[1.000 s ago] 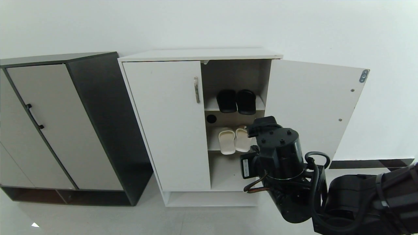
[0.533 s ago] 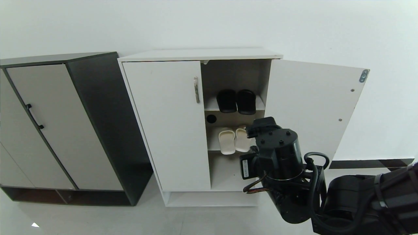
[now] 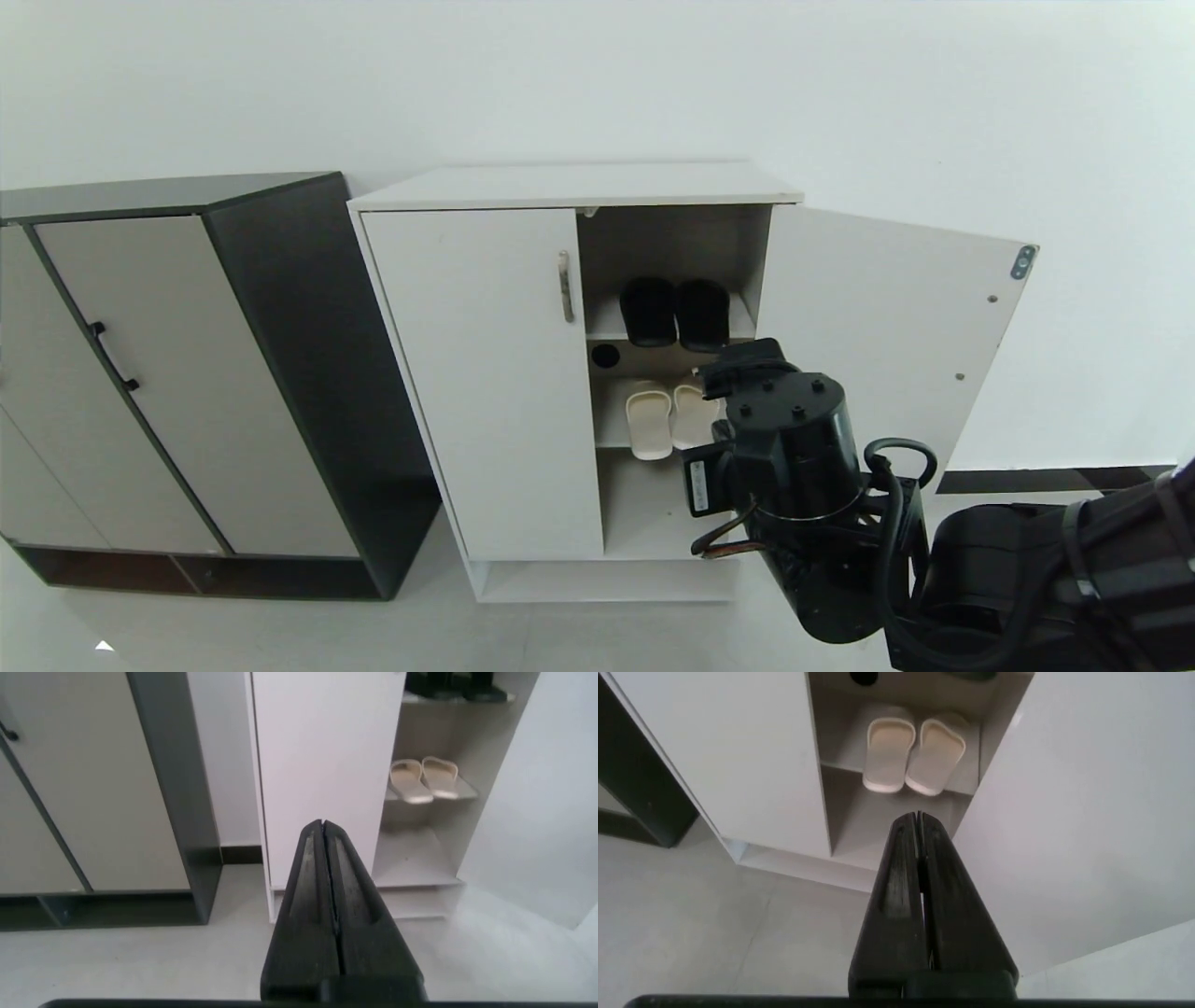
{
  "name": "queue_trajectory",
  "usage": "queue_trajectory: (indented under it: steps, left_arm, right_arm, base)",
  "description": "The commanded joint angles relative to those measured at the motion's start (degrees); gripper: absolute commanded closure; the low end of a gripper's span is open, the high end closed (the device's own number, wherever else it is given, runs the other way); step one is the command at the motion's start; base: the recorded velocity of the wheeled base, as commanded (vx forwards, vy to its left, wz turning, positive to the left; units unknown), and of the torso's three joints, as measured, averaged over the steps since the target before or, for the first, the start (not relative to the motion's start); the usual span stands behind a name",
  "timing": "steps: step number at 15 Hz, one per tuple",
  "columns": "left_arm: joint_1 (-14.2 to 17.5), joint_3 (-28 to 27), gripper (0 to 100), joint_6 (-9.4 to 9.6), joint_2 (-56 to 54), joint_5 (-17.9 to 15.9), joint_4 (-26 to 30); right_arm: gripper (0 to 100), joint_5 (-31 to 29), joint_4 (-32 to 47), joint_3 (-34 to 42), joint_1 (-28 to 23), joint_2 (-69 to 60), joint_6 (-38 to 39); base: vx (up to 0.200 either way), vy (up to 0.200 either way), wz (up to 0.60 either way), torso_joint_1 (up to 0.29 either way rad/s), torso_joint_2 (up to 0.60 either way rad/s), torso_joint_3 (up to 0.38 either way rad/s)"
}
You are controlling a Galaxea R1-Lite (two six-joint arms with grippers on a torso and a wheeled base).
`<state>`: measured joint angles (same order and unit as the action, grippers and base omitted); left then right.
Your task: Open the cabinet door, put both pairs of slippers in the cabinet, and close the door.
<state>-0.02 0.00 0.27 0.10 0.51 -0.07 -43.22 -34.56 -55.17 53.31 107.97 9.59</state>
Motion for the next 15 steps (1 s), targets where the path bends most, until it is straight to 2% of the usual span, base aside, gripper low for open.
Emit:
queue_trajectory:
  steps: [1,15]
  left_arm:
    - [-0.1,0.0,100,0.00,0.0,0.0,0.0]
    - [0.0,0.0,100,-0.18,0.0,0.0,0.0]
  right_arm:
    - [100,0.0,0.0,0.0,0.0,0.1,0.1]
    - [100,0.0,0.0,0.1,0.0,0.2,0.0]
  base:
    - [0.000,0.000,0.00,0.100,-0.46,-0.349]
    - [0.000,0.000,0.00,0.156,-0.47,-0.324]
